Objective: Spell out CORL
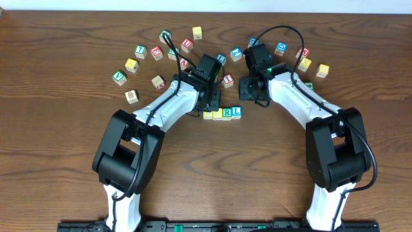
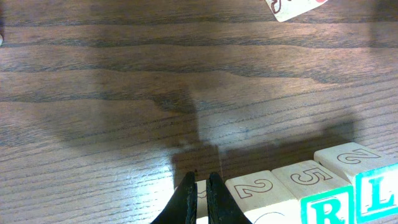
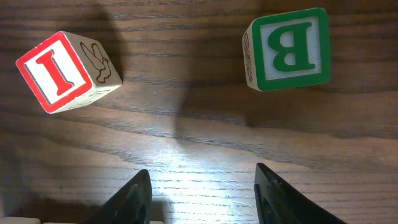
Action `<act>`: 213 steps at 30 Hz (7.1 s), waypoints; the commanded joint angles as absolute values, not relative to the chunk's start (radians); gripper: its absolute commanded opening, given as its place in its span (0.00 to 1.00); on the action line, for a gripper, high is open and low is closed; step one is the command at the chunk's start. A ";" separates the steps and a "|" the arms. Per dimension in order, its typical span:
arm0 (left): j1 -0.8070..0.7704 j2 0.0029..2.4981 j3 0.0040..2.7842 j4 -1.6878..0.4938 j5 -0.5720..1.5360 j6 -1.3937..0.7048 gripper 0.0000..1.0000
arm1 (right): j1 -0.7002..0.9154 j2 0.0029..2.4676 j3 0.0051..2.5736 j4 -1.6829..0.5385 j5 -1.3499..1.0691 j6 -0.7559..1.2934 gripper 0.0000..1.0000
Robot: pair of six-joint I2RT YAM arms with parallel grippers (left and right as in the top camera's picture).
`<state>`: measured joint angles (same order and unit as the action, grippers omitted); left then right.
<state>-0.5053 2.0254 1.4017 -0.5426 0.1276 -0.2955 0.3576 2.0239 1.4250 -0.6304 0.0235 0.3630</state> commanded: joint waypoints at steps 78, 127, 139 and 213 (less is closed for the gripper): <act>-0.310 1.761 1.463 -0.740 -0.125 -0.248 0.08 | 0.497 1.996 1.366 -0.579 0.062 0.441 0.01; -0.310 1.762 1.463 -0.739 -0.125 -0.248 0.08 | 0.498 1.996 1.366 -0.607 0.061 0.453 0.01; -0.310 1.762 1.463 -0.739 -0.124 -0.248 0.08 | 0.498 1.996 1.367 -0.597 0.061 0.456 0.01; -0.299 1.679 1.439 -0.804 0.093 -0.207 0.32 | 0.296 1.787 1.393 -0.912 -0.052 0.388 0.41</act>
<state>-0.3019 1.6482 1.4479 -0.8013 0.0509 -0.2058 0.2794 1.7603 1.3796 -0.9089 -0.0345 0.3893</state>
